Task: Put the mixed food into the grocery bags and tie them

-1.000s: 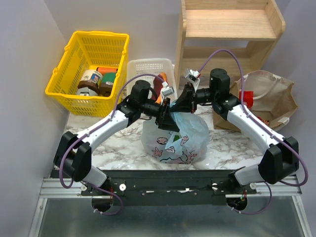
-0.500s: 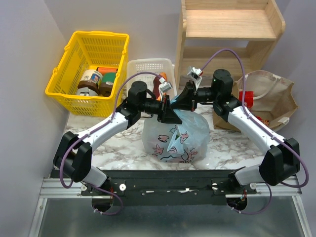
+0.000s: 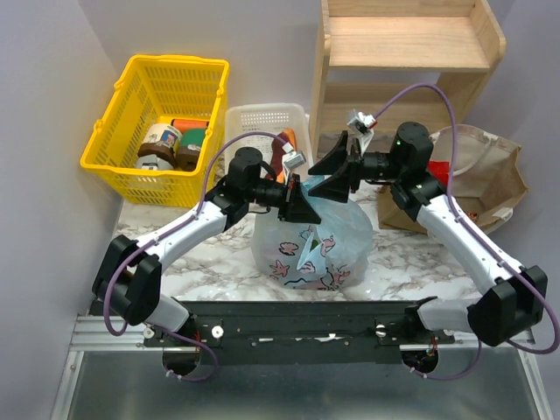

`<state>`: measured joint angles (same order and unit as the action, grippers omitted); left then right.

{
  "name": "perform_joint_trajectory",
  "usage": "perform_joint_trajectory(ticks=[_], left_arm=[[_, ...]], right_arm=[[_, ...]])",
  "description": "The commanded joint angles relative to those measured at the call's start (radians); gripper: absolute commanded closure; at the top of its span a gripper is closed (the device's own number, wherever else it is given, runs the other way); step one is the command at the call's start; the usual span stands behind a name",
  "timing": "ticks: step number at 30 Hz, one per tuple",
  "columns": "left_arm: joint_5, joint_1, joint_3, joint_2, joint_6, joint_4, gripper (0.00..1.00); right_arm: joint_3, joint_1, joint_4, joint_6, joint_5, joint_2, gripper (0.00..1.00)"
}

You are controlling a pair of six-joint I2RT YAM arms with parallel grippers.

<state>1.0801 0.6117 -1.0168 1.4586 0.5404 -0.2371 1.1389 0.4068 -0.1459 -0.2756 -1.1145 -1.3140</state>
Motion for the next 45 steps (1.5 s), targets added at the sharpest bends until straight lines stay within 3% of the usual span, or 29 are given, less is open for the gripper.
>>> perform_joint_trajectory(ticks=[1, 7, 14, 22, 25, 30, 37, 41, 42, 43, 45], left_arm=[[-0.011, 0.006, -0.029, -0.006, -0.092, 0.102, 1.00], [0.011, 0.008, -0.028, -0.023, -0.115, 0.113, 1.00], [0.003, 0.008, -0.026, -0.046, -0.163, 0.139, 1.00], [0.018, 0.013, -0.017, -0.055, -0.168, 0.122, 1.00], [0.021, 0.016, -0.016, -0.053, -0.166, 0.116, 1.00], [0.023, 0.022, -0.014, -0.049, -0.168, 0.113, 1.00], [0.027, 0.025, -0.014, -0.049, -0.178, 0.120, 1.00], [0.014, 0.029, -0.031, -0.046, -0.224, 0.177, 1.00], [-0.008, 0.030, -0.037, -0.044, -0.238, 0.199, 0.97], [-0.019, 0.030, -0.045, -0.047, -0.259, 0.235, 0.88], [-0.032, 0.030, -0.074, -0.049, -0.312, 0.295, 0.62]], right_arm=[[0.036, -0.034, -0.015, -0.086, -0.013, 0.062, 0.19], [0.016, -0.074, -0.011, -0.131, 0.062, 0.067, 0.18], [-0.034, -0.082, 0.003, -0.122, 0.064, 0.045, 0.23], [-0.155, -0.082, -0.118, -0.140, 0.005, 0.049, 0.26], [-0.203, -0.082, -0.263, -0.224, -0.028, 0.021, 0.27], [-0.249, -0.082, -0.556, -0.381, -0.073, -0.030, 0.46], [-0.272, -0.080, -0.618, -0.395, -0.056, -0.027, 0.68], [-0.278, -0.080, -0.597, -0.373, -0.027, -0.010, 0.96], [-0.280, -0.080, -0.587, -0.364, -0.022, -0.007, 0.99], [-0.278, -0.080, -0.572, -0.341, -0.018, -0.002, 0.99], [-0.271, -0.080, -0.493, -0.301, 0.007, 0.015, 0.99]])
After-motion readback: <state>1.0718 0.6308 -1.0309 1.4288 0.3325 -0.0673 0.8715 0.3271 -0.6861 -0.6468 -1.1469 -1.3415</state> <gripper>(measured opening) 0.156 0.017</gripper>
